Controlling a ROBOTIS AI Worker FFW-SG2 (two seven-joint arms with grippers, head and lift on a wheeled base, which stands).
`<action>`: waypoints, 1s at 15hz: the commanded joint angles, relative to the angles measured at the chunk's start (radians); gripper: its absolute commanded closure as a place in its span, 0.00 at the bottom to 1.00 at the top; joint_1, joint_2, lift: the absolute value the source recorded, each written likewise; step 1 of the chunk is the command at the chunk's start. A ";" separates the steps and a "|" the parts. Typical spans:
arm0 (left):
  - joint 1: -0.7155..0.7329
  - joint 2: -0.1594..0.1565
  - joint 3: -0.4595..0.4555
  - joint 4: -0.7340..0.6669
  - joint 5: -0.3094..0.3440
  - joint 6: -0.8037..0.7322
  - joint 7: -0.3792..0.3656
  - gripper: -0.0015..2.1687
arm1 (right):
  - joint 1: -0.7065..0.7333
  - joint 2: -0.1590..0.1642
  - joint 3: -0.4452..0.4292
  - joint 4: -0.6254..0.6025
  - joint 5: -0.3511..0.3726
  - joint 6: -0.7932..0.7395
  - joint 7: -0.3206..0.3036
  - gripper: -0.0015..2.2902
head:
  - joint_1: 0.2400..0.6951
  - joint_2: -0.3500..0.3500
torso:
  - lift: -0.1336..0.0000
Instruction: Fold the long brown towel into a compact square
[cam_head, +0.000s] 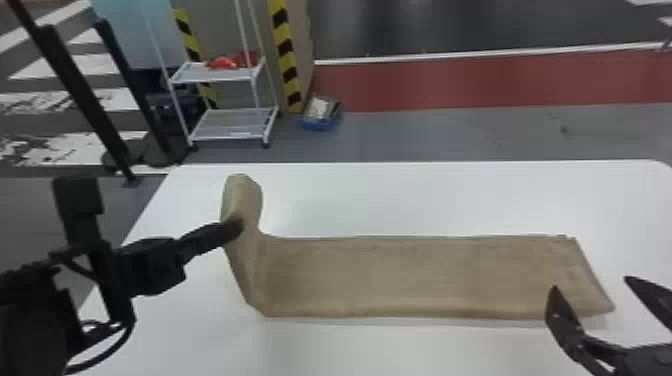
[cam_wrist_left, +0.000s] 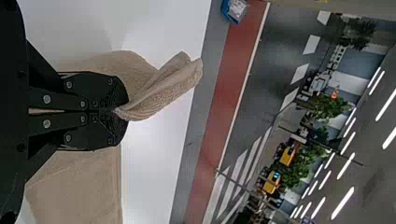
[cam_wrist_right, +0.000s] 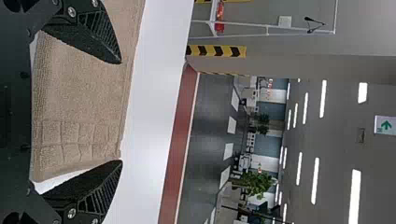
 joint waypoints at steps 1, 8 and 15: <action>0.015 -0.011 -0.251 -0.096 -0.101 0.082 0.053 0.99 | 0.020 0.005 -0.028 -0.013 -0.022 -0.015 0.002 0.06 | 1.00 0.64 | 0.08; -0.063 -0.011 -0.722 0.065 -0.326 0.012 0.366 0.99 | 0.052 0.005 -0.096 -0.030 -0.109 -0.039 0.026 0.06 | 1.00 0.22 | 0.08; 0.008 -0.011 -0.879 0.068 -0.313 -0.044 0.391 0.02 | 0.045 0.005 -0.096 -0.018 -0.121 -0.039 0.026 0.06 | 1.00 0.04 | 0.08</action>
